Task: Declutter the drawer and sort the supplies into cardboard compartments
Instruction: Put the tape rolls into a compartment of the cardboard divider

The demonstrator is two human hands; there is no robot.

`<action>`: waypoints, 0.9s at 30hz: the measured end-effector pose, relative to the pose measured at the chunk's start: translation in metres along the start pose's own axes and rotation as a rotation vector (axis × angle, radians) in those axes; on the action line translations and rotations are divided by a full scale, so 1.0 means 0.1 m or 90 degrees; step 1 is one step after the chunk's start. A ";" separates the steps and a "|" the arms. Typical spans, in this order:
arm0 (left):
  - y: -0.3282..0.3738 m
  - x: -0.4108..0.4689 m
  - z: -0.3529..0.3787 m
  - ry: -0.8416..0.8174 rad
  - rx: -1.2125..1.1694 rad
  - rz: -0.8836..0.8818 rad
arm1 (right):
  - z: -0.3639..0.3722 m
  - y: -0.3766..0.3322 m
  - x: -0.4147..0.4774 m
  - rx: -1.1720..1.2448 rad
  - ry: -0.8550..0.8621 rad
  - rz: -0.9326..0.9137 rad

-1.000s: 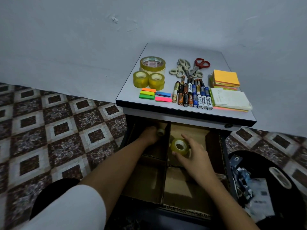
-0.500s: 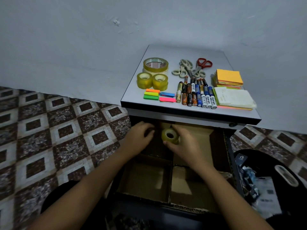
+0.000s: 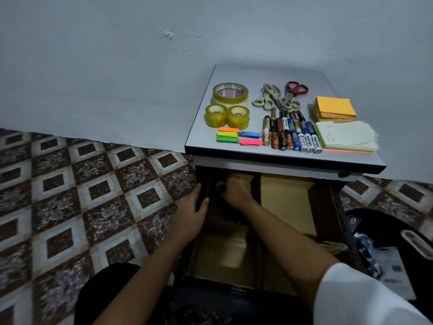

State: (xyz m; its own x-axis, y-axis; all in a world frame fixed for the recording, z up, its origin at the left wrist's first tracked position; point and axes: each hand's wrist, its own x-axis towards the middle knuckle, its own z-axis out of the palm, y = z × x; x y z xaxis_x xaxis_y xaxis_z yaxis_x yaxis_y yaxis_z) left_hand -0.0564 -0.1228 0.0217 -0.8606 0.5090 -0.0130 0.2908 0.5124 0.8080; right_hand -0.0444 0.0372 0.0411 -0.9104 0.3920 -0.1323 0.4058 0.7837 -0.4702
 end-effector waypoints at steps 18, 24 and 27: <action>0.04 -0.03 0.00 0.015 -0.020 -0.005 | -0.01 -0.03 -0.06 -0.139 -0.026 0.050; 0.10 -0.02 -0.03 0.023 0.031 0.014 | -0.25 -0.02 -0.31 0.023 -0.002 -0.062; 0.29 0.00 -0.16 0.119 0.054 0.070 | -0.61 -0.07 -0.56 0.086 0.011 -0.123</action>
State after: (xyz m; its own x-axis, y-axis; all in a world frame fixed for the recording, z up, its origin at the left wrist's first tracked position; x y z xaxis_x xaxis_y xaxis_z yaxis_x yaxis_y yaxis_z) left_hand -0.0544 -0.1191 0.0543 -0.8820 0.4323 0.1876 0.4142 0.5212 0.7462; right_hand 0.0084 0.0397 0.1048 -0.9680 0.2506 -0.0136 0.2087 0.7739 -0.5979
